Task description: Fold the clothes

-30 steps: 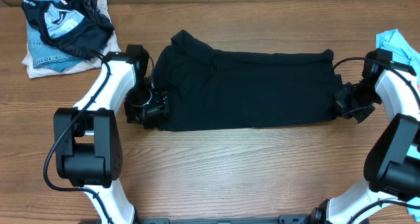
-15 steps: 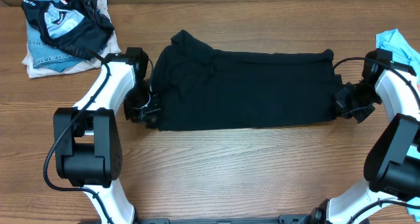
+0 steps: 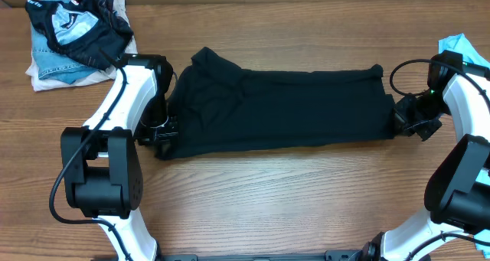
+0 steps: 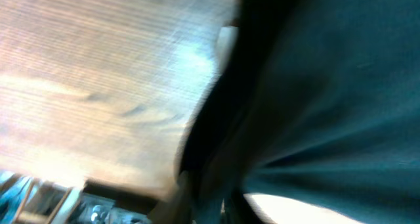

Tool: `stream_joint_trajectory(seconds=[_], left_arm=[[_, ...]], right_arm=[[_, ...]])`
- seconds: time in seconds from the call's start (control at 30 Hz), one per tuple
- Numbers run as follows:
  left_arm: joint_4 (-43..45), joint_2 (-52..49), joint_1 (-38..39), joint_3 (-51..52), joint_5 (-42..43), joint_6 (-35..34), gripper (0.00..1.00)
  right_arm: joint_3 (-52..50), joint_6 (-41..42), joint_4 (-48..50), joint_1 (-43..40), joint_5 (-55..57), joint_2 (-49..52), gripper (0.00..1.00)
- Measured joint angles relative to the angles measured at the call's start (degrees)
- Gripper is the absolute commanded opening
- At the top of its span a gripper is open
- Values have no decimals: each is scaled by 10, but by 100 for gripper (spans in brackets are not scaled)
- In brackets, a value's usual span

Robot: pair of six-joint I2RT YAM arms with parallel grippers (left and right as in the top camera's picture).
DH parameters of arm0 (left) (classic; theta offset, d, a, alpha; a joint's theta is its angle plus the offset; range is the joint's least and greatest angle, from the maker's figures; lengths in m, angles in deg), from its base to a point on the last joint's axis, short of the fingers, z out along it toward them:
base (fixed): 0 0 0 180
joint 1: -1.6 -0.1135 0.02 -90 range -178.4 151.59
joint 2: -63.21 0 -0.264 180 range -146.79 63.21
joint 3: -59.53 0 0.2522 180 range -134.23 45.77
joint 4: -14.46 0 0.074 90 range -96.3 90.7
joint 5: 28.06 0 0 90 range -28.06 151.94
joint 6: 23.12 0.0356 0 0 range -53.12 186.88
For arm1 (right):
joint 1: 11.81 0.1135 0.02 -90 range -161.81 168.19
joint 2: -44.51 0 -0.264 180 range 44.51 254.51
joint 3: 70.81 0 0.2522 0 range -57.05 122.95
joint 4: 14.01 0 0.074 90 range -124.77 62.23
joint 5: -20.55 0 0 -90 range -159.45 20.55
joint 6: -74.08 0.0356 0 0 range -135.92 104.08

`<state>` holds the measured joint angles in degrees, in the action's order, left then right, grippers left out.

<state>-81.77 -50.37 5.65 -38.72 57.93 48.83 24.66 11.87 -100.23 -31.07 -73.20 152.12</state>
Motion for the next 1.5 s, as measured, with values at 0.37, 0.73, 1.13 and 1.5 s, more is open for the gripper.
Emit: stream_joint_trajectory(seconds=[0.37,0.73,1.13,1.5], left_arm=[[-22,0,-1,-1,-40,0,78],[3,0,12,-116,45,-2,84],[132,0,113,-116,186,-57,81],[217,0,121,-18,188,-130,80]], right_arm=[[0,-9,-40,0,47,0,97],[0,-26,32,0,-6,0,100],[1,-52,116,0,-78,0,100],[1,-35,151,0,-68,0,100]])
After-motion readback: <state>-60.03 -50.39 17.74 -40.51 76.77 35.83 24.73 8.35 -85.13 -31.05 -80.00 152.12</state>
